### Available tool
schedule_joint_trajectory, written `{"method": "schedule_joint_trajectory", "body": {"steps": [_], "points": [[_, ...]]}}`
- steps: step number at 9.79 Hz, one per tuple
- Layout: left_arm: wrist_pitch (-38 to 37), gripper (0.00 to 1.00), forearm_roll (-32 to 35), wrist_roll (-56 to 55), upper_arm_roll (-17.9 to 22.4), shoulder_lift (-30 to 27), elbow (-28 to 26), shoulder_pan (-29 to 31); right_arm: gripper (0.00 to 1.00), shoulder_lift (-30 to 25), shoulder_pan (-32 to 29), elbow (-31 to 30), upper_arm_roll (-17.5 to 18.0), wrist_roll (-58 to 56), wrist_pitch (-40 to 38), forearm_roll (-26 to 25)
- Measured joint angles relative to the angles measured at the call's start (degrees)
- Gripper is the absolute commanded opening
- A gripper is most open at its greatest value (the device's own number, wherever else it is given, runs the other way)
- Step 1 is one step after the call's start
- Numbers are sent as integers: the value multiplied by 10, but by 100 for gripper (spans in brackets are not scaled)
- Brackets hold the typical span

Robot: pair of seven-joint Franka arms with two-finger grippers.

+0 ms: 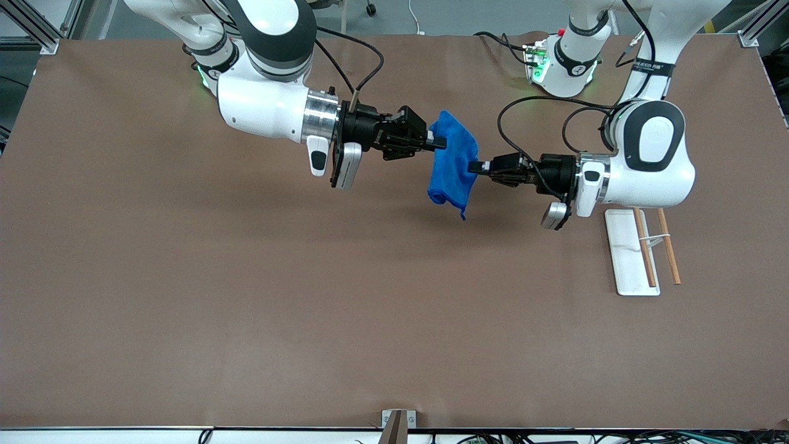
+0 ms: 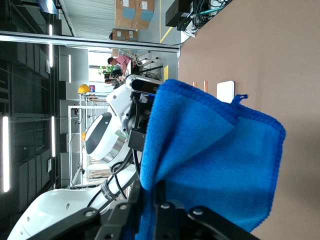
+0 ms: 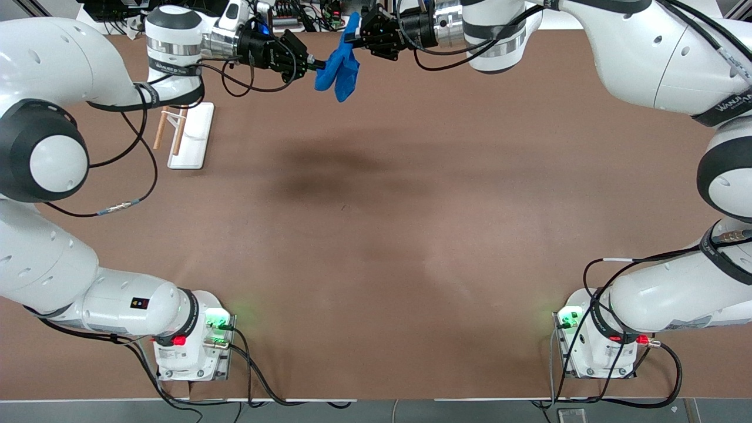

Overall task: Right arm passes towel to left arm to hang
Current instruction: 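Carry the towel with the left gripper while the right gripper withdraws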

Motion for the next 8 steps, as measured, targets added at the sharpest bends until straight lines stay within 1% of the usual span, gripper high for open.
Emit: {"method": "schedule_joint_trajectory", "body": {"steps": [1, 2, 4, 5, 6, 7, 8], "points": [[0, 0, 22, 0, 8, -3, 3, 0, 100, 0, -1, 0, -1, 0, 1, 0], [0, 0, 48, -1, 21, -7, 7, 0, 100, 0, -6, 0, -2, -1, 4, -12], [1, 0, 113, -11, 61, -18, 27, 1, 100, 2, -37, -6, -4, -2, 0, -87], [1, 0, 163, -12, 88, -21, 43, 2, 100, 3, -57, -13, -4, -2, -7, -124], [1, 0, 232, -10, 121, -22, 65, 2, 100, 4, -78, -25, -7, -3, -13, -158], [0, 0, 298, -11, 151, -22, 87, 4, 100, 4, -92, -41, -19, -3, -14, -194], [1, 0, 341, -12, 182, -21, 97, 5, 100, 3, -97, -55, -48, -5, -14, -237]]}}
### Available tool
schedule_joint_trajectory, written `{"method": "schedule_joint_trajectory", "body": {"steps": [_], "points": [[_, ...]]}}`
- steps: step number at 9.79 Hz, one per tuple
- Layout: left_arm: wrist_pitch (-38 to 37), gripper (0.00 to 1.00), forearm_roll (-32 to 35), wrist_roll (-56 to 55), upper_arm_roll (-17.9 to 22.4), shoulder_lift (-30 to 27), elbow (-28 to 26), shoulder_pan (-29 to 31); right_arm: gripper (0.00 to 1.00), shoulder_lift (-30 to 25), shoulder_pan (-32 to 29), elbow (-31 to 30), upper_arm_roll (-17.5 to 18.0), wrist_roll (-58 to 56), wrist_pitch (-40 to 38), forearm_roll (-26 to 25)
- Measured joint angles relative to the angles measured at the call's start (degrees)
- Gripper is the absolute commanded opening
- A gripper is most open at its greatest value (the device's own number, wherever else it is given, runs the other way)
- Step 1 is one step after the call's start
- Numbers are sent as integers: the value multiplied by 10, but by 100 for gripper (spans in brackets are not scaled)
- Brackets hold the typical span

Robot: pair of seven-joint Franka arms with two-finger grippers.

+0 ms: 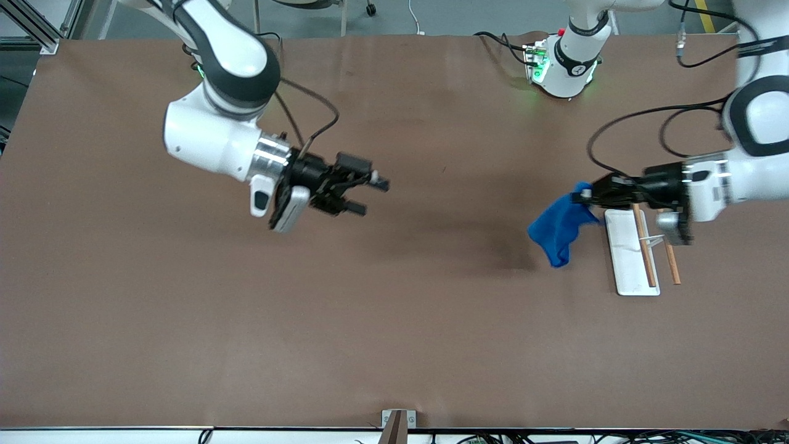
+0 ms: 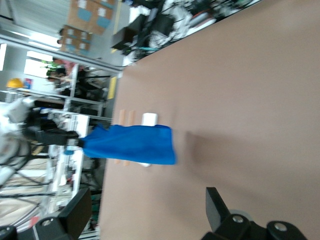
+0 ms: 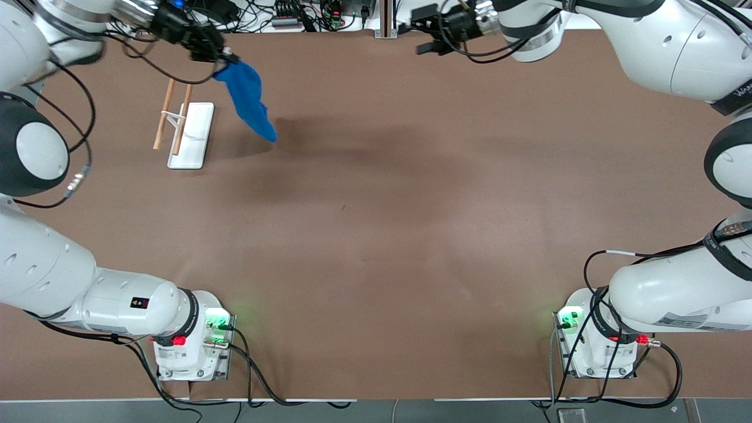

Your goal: Right arm passes towel to left arm to hang

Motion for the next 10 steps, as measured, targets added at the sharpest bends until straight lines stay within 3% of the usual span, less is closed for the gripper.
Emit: {"method": "schedule_joint_trajectory", "body": {"steps": [3, 5, 8, 9, 10], "points": [[1, 0, 96, 41, 104, 4, 14, 3, 100, -7, -6, -13, -114, -3, -44, -152], [4, 0, 159, 56, 144, 8, 41, 5, 100, -16, -8, -9, -210, -4, -115, -252], [6, 1, 215, 67, 158, 29, 71, 58, 100, -32, -11, 32, -340, 33, -230, -391], [6, 2, 215, 73, 161, 37, 72, 74, 100, -41, -12, 39, -359, 87, -237, -460], [11, 10, 215, 81, 167, 46, 72, 84, 100, -53, -11, 43, -365, 142, -248, -516]]}}
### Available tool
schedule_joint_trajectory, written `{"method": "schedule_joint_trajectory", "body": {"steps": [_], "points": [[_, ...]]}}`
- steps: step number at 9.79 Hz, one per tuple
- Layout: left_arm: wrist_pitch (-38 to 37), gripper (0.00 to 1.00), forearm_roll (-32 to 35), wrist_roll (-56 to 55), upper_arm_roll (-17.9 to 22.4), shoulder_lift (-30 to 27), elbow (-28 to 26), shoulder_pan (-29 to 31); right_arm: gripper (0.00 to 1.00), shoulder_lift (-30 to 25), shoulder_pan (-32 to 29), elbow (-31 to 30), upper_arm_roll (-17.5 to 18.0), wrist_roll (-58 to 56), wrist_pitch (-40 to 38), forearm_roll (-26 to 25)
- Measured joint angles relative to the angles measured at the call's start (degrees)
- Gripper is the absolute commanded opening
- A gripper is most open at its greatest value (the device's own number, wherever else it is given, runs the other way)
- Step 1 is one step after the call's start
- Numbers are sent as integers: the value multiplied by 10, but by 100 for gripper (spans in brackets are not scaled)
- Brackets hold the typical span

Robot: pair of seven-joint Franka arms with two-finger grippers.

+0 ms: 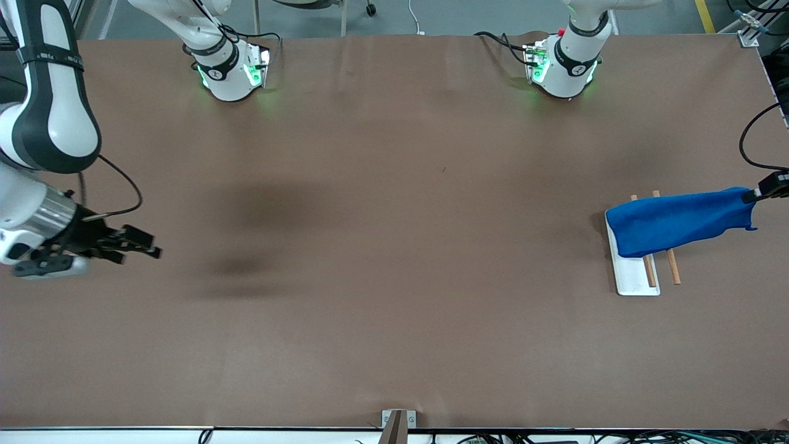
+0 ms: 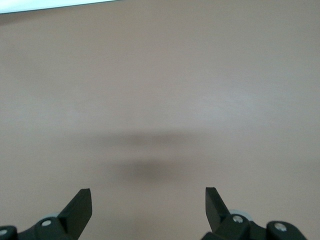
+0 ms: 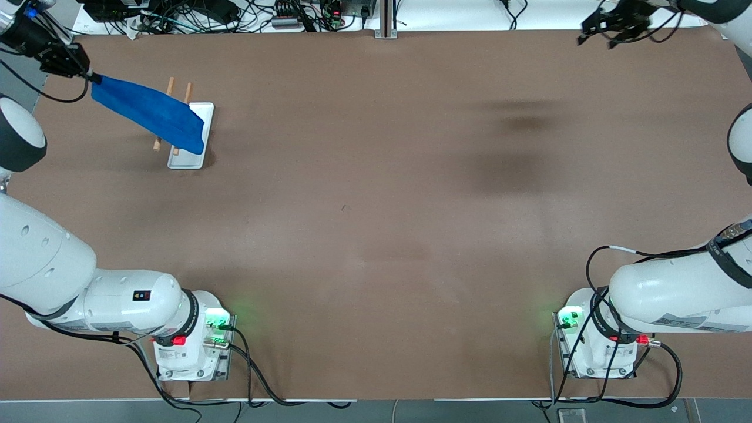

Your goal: Right arm passes towel to left arm to hang

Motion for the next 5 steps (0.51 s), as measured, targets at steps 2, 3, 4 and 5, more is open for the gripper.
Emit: {"method": "schedule_joint_trajectory", "body": {"steps": [2, 3, 4, 5], "points": [[10, 100, 0, 6, 4, 13, 0, 3, 100, -38, 17, 15, -28, 49, -71, -37], [12, 100, 0, 6, 5, 20, 0, 5, 100, -60, 31, 32, -56, 50, -122, -39], [14, 100, 0, 6, 5, 25, 0, 9, 100, -80, 36, 56, -74, 50, -169, -41], [15, 100, 0, 5, 5, 26, 1, 10, 100, -94, 36, 85, -80, 59, -212, -46]]}}
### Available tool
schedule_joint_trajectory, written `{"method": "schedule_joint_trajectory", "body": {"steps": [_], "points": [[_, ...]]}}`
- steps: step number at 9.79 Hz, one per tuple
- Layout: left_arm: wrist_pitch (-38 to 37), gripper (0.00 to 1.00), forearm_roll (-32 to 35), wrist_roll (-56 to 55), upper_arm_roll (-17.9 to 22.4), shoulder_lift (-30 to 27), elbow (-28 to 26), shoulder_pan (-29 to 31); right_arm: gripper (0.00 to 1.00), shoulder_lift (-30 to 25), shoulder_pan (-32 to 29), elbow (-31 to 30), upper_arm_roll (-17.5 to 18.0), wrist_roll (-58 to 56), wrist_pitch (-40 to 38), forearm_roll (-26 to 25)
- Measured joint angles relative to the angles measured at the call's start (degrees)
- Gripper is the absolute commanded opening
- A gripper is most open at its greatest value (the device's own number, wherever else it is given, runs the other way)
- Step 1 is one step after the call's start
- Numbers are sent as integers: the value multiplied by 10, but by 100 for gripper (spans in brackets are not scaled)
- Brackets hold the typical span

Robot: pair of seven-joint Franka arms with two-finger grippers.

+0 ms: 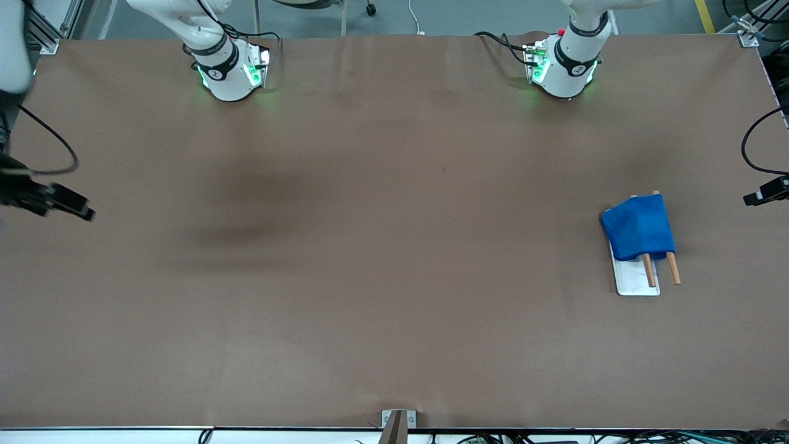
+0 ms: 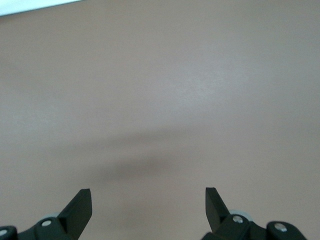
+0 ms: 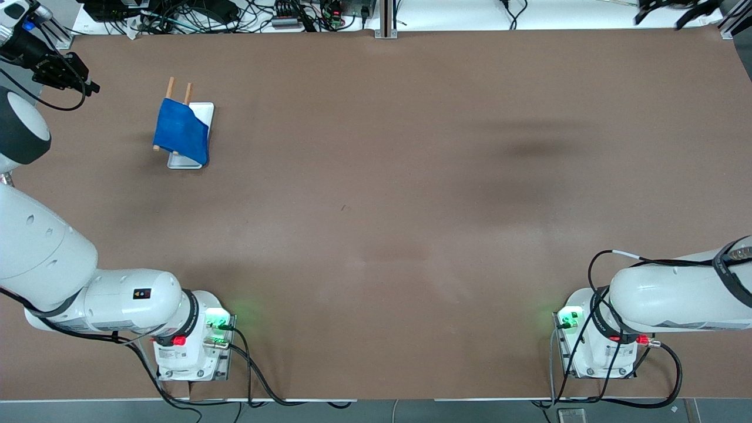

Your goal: Right arm passes towel to left arm to hang

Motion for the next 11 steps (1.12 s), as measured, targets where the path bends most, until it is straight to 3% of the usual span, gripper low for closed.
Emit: {"method": "schedule_joint_trajectory", "body": {"steps": [3, 7, 11], "points": [[14, 100, 9, -69, -27, -15, 14, -25, 100, -7, 0, 89, 0, 87, -134, -14], [38, 100, 140, -269, -189, -87, 10, -35, 100, -5, -2, 116, 14, 90, -179, -17], [29, 100, 217, -370, -285, -152, 6, -34, 100, -3, -3, 116, 15, 89, -180, -19]]}}
